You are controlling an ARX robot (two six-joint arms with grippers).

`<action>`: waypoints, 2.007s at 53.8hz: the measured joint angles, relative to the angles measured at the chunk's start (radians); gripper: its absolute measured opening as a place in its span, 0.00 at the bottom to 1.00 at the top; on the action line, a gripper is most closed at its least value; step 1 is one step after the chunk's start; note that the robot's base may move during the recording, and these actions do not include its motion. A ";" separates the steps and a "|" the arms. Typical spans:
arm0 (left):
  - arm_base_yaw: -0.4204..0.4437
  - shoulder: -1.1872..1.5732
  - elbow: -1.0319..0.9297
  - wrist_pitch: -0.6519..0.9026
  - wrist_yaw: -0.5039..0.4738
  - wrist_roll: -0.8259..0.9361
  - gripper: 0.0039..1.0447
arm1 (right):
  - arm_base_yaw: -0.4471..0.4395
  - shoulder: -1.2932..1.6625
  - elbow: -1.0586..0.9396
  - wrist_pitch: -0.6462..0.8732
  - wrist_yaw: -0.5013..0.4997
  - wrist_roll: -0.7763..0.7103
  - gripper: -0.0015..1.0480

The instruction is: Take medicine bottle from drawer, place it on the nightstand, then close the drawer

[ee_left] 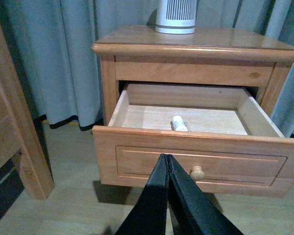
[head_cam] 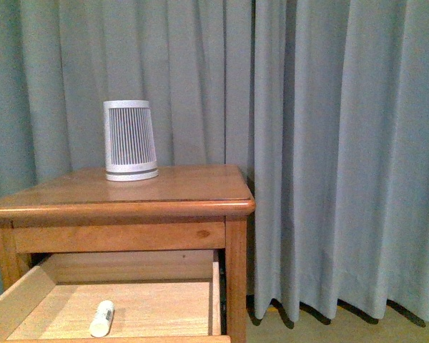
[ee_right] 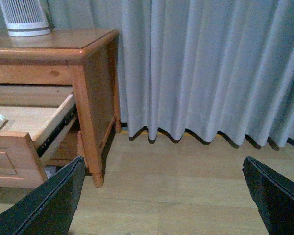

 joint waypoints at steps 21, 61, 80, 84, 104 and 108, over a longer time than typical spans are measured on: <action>0.001 0.000 0.000 0.000 0.005 0.002 0.55 | 0.000 0.000 0.000 0.000 0.003 0.000 0.93; 0.001 -0.003 0.000 -0.003 -0.001 0.004 0.94 | 0.064 0.056 0.003 0.048 0.183 0.009 0.93; 0.001 -0.003 0.000 -0.003 0.002 0.004 0.94 | 0.195 1.031 0.428 0.293 0.345 0.169 0.93; 0.001 -0.003 0.000 -0.003 0.003 0.004 0.94 | 0.212 1.184 0.520 0.263 0.329 0.199 0.93; 0.001 -0.003 0.000 -0.003 0.002 0.004 0.94 | 0.279 1.682 0.911 0.132 0.280 0.287 0.93; 0.001 -0.003 0.000 -0.003 0.002 0.004 0.94 | 0.291 1.756 0.979 0.099 0.262 0.307 0.93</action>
